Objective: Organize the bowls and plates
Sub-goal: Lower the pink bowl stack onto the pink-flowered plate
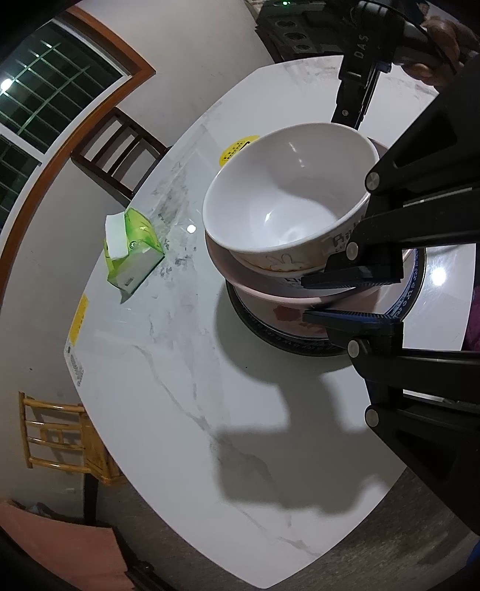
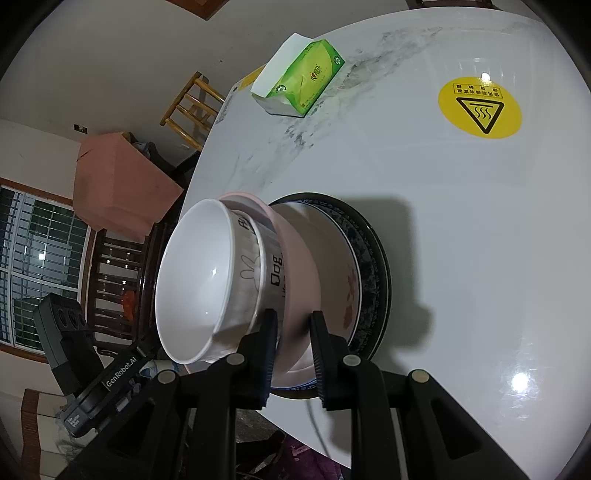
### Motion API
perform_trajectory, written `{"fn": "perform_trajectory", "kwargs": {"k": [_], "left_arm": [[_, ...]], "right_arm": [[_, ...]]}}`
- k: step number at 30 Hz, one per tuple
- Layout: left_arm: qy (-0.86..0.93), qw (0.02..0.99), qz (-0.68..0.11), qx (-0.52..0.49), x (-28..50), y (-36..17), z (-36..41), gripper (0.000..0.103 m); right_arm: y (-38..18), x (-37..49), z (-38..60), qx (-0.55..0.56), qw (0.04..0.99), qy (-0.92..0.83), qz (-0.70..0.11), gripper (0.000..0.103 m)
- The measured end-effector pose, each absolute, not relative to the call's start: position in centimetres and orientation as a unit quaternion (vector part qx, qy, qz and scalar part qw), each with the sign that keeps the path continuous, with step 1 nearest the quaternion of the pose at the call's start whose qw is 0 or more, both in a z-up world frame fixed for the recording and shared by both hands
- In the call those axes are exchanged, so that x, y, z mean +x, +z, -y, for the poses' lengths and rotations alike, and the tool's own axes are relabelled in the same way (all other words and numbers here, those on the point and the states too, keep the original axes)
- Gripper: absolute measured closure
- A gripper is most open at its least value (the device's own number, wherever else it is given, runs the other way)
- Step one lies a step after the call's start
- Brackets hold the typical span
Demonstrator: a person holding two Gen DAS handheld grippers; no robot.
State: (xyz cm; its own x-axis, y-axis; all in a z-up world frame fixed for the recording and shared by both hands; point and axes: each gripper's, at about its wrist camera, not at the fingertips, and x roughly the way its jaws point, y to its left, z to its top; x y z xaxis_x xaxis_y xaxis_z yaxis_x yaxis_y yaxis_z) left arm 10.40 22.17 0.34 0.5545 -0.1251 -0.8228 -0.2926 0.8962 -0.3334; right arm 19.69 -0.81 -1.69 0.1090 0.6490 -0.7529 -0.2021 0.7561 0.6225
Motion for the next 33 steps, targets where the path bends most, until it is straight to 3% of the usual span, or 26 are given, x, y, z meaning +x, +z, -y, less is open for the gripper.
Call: {"fn": "perform_trajectory", "kwargs": {"k": [23,31,33], "left_arm": [[0.075,0.883,-0.438,-0.153,9.7,0.5,-20.7,0.096],[0.088,0.888,-0.43,-0.134,9.5,0.5,-20.3,0.09],[0.099,0.89,-0.427,-0.124,9.3,0.6,-20.2,0.084]], "right_arm": [[-1.4,19.3,0.4,0.166,0.743,0.3,-0.575,0.082],[-1.1,18.9,-0.1,0.143,0.76,0.298,-0.559,0.082],[-1.1,18.9,-0.1,0.141,0.763,0.298,-0.556,0.082]]}}
